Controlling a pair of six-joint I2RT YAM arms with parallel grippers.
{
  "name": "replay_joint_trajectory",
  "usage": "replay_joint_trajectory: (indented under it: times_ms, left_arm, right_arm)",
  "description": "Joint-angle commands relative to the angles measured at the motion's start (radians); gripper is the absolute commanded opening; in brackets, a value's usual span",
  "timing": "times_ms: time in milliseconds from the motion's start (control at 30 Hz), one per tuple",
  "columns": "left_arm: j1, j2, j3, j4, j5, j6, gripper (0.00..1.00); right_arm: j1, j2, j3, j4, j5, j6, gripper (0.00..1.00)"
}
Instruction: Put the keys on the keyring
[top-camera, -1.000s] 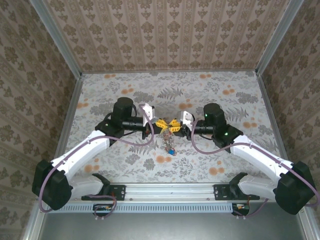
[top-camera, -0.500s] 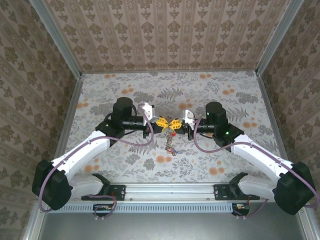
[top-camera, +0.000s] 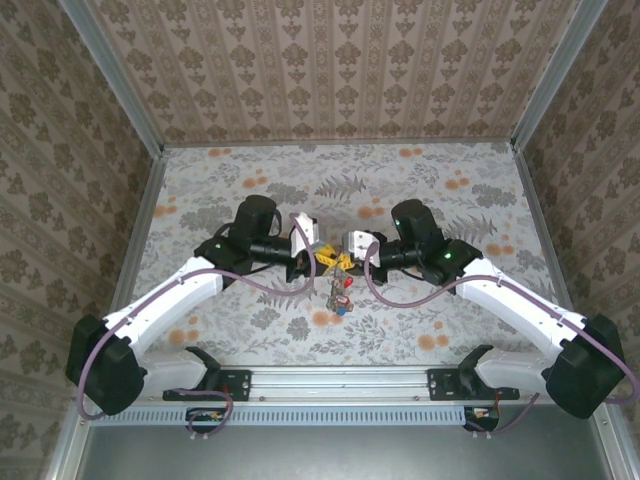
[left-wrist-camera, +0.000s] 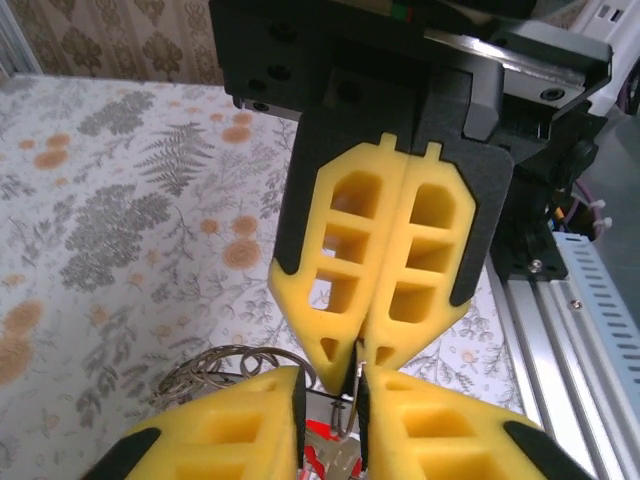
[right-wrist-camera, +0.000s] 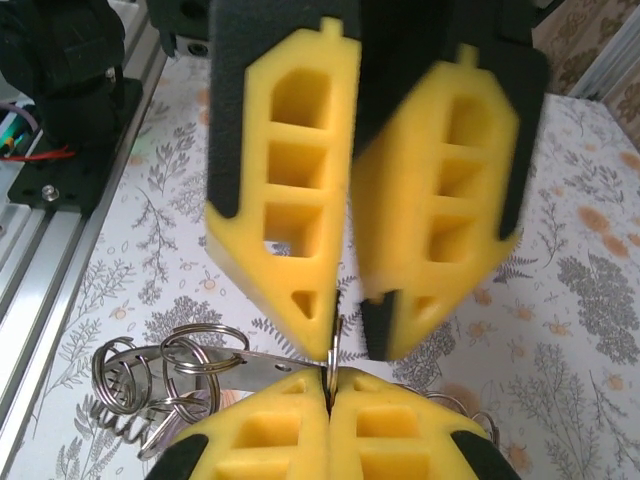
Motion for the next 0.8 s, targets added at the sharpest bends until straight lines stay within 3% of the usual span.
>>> replay_joint_trajectory:
  times_ms: [0,167,267,433,533,633,767]
  left_arm:
    - [-0.003,0.008,0.041,-0.042,0.005,0.053,0.14]
    - [-0.005,0.000,0.023,-0.056,0.009,0.061,0.32]
    - [-0.003,-0.004,0.008,-0.053,0.021,0.064,0.28]
    - [-0.003,-0.012,0.007,-0.056,0.003,0.074,0.12]
    - [-0.003,-0.006,0.013,-0.057,-0.006,0.077,0.13]
    - [-0.005,0.002,0.016,-0.054,-0.009,0.072,0.25]
    - [-0.007,0.005,0.012,-0.054,0.000,0.075,0.23]
  right_arm:
    - [0.008,-0.007,0.035,-0.016,-0.001,-0.028,0.00]
    - [0.001,-0.015,0.030,0.013,-0.019,-0.010,0.00]
    - [-0.004,-0.019,0.025,0.028,-0.034,-0.003,0.00]
    - [-0.004,-0.021,0.024,0.036,-0.051,0.006,0.00]
    - [-0.004,-0.029,0.012,0.071,-0.057,0.025,0.00]
    - [-0.005,-0.033,0.007,0.084,-0.067,0.035,0.00]
    - [-0.007,-0.039,0.002,0.093,-0.075,0.040,0.00]
